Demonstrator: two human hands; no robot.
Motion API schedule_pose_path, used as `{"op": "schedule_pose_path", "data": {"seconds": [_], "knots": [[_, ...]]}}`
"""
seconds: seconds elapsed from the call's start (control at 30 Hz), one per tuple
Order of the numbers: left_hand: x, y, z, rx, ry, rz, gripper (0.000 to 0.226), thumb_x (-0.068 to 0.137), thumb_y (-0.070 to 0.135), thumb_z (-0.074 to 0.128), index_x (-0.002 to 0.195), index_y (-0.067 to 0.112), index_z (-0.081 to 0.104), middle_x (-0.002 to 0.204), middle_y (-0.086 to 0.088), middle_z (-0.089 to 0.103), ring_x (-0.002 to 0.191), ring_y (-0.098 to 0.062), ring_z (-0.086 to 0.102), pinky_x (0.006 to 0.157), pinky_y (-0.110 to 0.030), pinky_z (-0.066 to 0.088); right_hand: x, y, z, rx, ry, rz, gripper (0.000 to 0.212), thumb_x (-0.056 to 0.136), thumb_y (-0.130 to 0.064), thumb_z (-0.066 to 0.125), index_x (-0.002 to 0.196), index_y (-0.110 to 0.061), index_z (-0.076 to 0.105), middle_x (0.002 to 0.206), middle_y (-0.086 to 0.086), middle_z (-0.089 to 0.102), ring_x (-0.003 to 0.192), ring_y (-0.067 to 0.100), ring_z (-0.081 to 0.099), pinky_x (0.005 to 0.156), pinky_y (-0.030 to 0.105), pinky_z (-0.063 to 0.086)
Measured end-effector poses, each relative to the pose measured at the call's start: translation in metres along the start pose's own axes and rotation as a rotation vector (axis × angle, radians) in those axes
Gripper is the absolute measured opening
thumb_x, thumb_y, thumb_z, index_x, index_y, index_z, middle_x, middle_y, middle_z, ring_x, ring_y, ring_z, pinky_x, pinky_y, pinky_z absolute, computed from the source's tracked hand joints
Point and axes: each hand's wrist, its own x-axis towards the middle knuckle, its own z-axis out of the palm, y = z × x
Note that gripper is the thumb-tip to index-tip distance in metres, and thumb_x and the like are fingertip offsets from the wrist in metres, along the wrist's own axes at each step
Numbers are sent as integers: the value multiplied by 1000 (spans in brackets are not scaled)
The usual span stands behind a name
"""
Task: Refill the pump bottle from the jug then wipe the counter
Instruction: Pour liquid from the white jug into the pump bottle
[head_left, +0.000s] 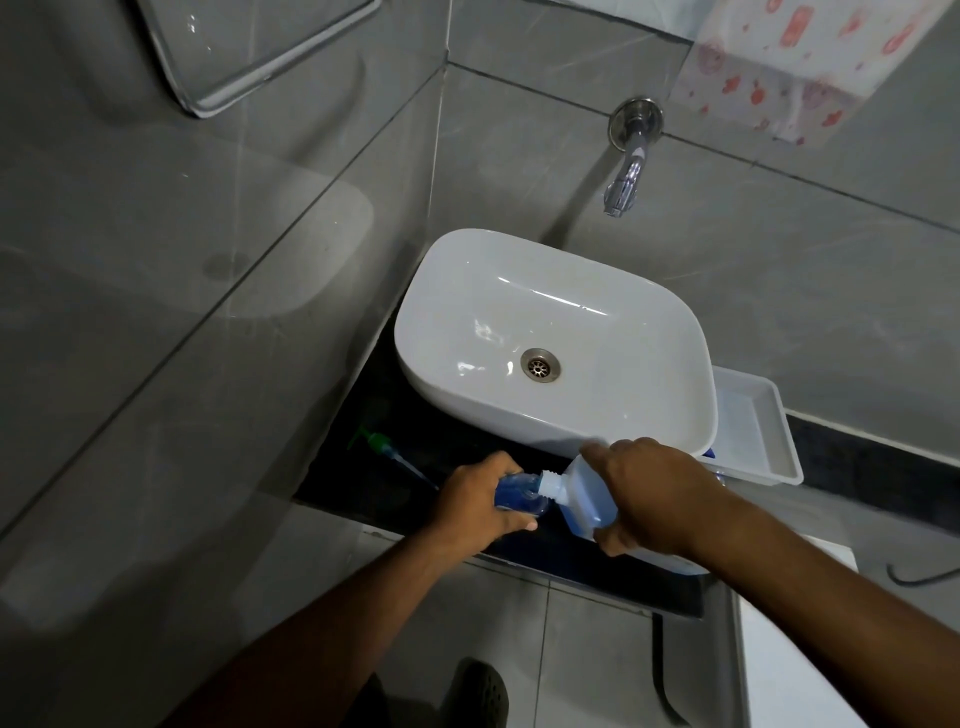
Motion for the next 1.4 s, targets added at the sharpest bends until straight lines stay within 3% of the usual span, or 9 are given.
{"op": "schedule_pose_path", "data": {"seconds": [0.77, 1.07, 1.4], "knots": [[1, -3, 1, 20, -7, 10, 51, 58, 33, 90, 86, 45, 49, 90, 13, 66, 82, 0, 65, 67, -17, 54, 0, -2, -4, -17, -21, -3, 69, 62, -39, 77, 122, -22, 48, 107, 2, 64, 92, 20, 61, 69, 23, 39], [2, -3, 1, 10, -2, 15, 52, 57, 33, 91, 82, 50, 48, 85, 14, 65, 78, 1, 64, 61, -15, 50, 3, 0, -2, -20, -38, 3, 75, 55, -42, 80, 120, -22, 50, 104, 2, 65, 90, 21, 61, 70, 28, 45], [2, -5, 1, 21, 2, 18, 51, 56, 35, 91, 87, 42, 51, 86, 14, 66, 79, 2, 64, 65, -19, 56, 3, 0, -3, -21, -50, 3, 77, 53, -42, 81, 120, -21, 50, 102, 3, 65, 89, 22, 61, 68, 28, 44]]}}
